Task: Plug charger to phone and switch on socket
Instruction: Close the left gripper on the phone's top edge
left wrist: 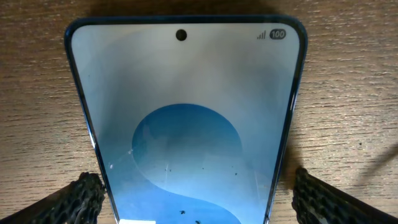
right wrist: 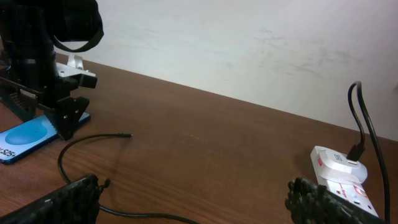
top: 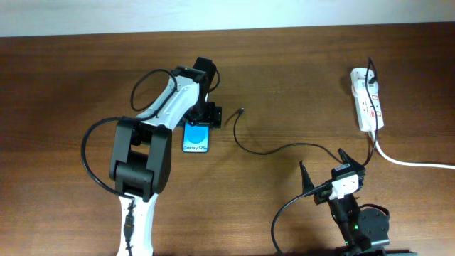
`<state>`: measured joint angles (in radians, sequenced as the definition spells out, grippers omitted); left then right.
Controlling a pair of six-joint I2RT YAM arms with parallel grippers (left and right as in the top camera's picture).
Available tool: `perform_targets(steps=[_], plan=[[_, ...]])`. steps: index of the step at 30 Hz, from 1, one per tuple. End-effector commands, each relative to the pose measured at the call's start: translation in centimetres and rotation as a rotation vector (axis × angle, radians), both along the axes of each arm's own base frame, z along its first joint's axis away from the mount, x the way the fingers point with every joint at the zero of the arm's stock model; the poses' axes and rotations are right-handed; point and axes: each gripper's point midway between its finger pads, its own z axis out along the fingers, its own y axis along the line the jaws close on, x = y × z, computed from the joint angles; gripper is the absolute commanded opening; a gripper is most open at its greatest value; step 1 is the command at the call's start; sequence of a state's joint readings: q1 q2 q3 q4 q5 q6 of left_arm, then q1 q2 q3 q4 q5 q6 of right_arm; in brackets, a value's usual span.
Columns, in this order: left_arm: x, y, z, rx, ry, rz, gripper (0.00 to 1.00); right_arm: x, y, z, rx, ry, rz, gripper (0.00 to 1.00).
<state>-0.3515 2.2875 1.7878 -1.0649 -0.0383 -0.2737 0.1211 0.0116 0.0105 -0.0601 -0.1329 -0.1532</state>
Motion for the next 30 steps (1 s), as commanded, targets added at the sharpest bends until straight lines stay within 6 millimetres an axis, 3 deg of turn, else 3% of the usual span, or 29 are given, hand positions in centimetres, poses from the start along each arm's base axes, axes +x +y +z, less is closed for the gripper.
perform_targets(steps=[1,11,15,17,20,30], plan=[[-0.66,0.51,-0.87,0.021,0.024,0.003,0.99,-0.06,0.13,-0.17,0.012,0.005,0.009,0.98],[-0.8,0.53,-0.89,0.023,0.029,0.003,1.0,-0.06,0.13,-0.17,0.012,0.005,0.009,0.98],[-0.8,0.53,-0.89,0.023,0.029,0.003,0.89,-0.06,0.13,-0.17,0.012,0.005,0.009,0.98],[-0.82,0.53,-0.89,0.022,0.03,0.003,0.78,-0.06,0.13,-0.17,0.012,0.005,0.009,0.98],[-0.92,0.63,-0.88,0.025,0.035,0.004,0.74,-0.06,0.13,-0.17,0.012,0.005,0.009,0.98],[-0.69,0.89,-0.69,0.023,0.032,0.012,0.77,-0.06,0.13,-0.17,0.012,0.005,0.009,0.98]])
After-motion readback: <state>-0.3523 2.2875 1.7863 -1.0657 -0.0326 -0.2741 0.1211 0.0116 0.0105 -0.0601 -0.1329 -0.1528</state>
